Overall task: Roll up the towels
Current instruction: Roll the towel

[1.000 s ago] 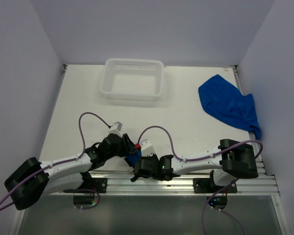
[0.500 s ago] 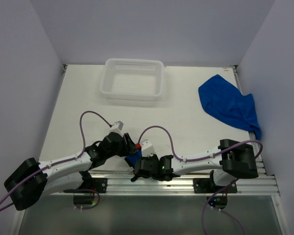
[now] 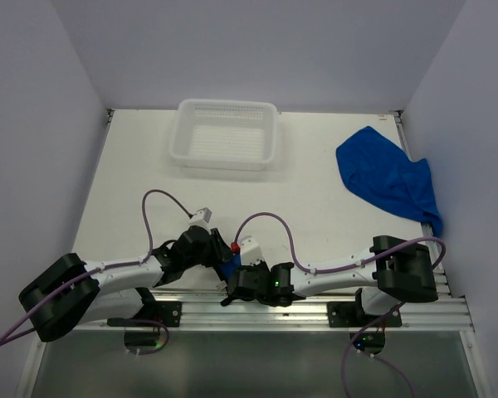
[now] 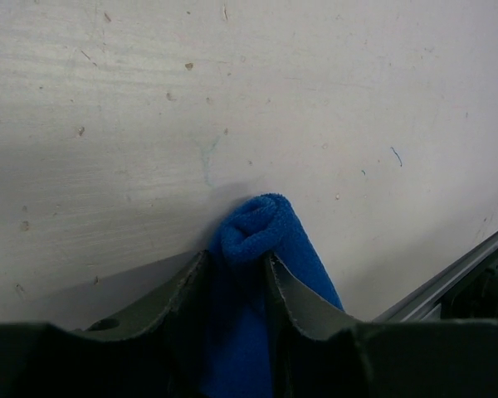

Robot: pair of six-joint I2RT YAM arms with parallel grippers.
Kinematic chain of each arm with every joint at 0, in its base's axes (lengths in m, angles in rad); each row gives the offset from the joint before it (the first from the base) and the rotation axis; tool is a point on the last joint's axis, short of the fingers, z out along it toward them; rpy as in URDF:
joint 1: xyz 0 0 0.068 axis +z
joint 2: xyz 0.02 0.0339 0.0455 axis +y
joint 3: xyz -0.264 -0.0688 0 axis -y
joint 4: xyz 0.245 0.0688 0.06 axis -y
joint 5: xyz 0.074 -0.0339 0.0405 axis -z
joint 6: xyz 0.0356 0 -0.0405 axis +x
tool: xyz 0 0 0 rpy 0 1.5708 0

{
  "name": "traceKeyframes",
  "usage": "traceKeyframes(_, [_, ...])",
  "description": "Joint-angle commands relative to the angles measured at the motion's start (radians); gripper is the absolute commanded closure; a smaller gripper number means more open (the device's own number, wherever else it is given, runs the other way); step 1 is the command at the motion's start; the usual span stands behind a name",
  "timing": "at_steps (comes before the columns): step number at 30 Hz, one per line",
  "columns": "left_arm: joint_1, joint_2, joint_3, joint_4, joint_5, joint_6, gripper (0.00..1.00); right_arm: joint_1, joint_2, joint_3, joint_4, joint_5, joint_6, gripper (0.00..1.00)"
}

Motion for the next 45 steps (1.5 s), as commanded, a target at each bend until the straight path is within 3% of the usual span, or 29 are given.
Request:
traceKeyframes(1, [0.0,0.037,-0.027,-0.007,-0.025,0.016,0.65,0.005,-0.019,-0.013,-0.062,0.017,0.025,0.78])
traceKeyframes(11, [0.0,0.064,-0.048,0.019,-0.059,0.059,1.0,-0.001,-0.113,-0.006,-0.091,0.028,0.021,0.62])
traceKeyframes(18, [0.0,0.044,-0.08,0.096,-0.073,0.093,1.0,-0.063,-0.241,-0.062,-0.036,-0.012,0.028,0.48])
traceKeyframes(24, [-0.004,0.015,-0.107,0.177,-0.067,0.125,1.0,-0.22,-0.343,-0.22,0.183,-0.224,0.042,0.41])
traceKeyframes(33, [-0.016,0.029,-0.125,0.225,-0.068,0.13,1.0,-0.327,-0.312,-0.366,0.502,-0.465,0.106,0.39])
traceKeyframes(39, [-0.021,0.038,-0.127,0.231,-0.067,0.13,1.0,-0.34,-0.291,-0.444,0.674,-0.5,0.174,0.37])
traceKeyframes(45, [-0.021,0.038,-0.131,0.237,-0.068,0.125,1.0,-0.343,-0.263,-0.455,0.731,-0.522,0.188,0.37])
